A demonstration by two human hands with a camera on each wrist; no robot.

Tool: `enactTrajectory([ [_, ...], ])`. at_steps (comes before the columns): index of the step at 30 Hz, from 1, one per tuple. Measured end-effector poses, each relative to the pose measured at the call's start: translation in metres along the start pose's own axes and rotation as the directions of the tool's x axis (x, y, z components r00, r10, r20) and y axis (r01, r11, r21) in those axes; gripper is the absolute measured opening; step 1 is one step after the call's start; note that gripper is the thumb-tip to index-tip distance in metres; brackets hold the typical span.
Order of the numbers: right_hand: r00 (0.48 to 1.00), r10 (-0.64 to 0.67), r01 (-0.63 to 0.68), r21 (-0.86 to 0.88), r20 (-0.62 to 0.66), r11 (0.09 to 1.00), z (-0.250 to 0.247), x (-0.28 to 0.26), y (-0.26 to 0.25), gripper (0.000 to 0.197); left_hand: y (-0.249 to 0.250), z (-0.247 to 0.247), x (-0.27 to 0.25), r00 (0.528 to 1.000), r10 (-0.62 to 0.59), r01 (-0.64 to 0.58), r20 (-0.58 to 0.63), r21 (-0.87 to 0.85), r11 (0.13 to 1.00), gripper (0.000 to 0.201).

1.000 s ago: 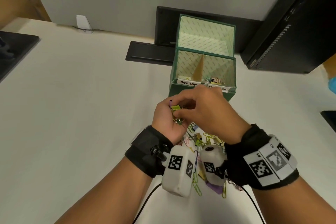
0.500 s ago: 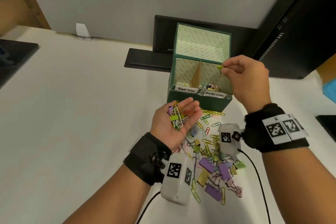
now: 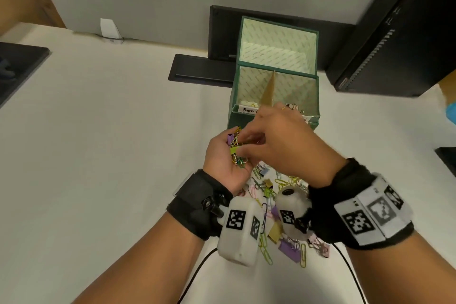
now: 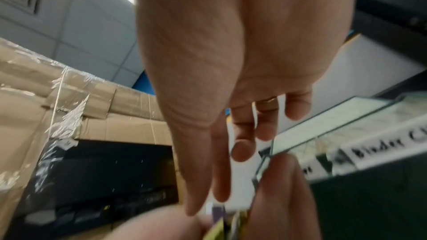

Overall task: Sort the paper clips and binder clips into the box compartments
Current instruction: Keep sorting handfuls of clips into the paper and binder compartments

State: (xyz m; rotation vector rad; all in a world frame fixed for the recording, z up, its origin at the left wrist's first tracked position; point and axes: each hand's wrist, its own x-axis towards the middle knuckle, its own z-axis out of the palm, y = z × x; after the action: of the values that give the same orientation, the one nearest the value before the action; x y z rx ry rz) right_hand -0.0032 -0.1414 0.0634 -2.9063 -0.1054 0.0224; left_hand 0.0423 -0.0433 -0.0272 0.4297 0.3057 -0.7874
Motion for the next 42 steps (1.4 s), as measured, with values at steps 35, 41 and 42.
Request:
enactTrajectory([
  [35, 0.803, 0.399, -0.254, 0.351, -0.443, 0.901, -0.032, 0.029, 0.076, 0.014, -0.001, 0.006, -0.008, 0.997, -0.068, 0.072, 0.044, -0.081, 0.994, 0.042],
  [41, 0.914, 0.287, -0.213, 0.263, -0.286, 0.941, -0.024, 0.015, 0.058, 0.020, 0.000, 0.007, -0.007, 0.998, -0.063, 0.065, 0.028, -0.049, 0.997, 0.042],
  [42, 0.929, 0.238, -0.151, 0.295, -0.285, 0.943, -0.025, 0.012, 0.047, 0.017, -0.001, 0.007, -0.007, 0.998, -0.056, 0.057, 0.019, -0.042, 0.998, 0.041],
])
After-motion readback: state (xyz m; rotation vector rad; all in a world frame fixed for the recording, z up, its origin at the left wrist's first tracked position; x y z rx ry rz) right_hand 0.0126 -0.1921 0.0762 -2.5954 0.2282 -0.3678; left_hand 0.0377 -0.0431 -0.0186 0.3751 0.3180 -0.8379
